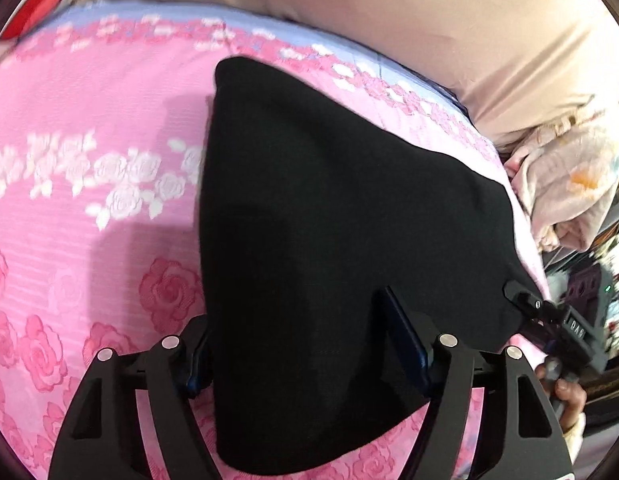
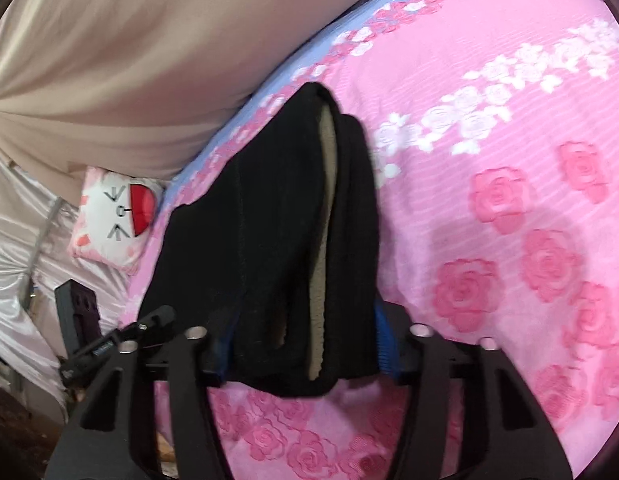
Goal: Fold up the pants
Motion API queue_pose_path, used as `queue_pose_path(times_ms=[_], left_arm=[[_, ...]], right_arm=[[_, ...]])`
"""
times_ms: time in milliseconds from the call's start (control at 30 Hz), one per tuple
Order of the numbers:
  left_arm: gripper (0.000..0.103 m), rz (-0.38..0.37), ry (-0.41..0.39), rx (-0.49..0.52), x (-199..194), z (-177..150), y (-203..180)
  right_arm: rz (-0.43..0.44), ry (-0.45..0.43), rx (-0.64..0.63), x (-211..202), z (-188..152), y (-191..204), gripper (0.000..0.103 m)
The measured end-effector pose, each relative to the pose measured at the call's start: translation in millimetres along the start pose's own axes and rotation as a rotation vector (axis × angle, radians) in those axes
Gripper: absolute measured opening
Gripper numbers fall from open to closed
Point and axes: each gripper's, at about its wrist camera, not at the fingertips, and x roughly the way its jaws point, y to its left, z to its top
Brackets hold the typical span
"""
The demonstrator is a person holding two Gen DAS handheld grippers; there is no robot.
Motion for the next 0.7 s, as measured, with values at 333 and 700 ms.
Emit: queue_pose_path(times_ms=[333, 700], left_arm=[[0.092, 0.036, -0.027, 0.069, 6.6, -9.5, -14.2], [0.091, 0.035, -0.035, 0.038, 18.7, 11.3, -15.2]], right_arm=[[0.155, 0.040, 0.045, -0.3, -4.9, -7.2, 0.079], [0.158, 0.040, 0.103, 27.5, 19.9, -5.2, 0.048]])
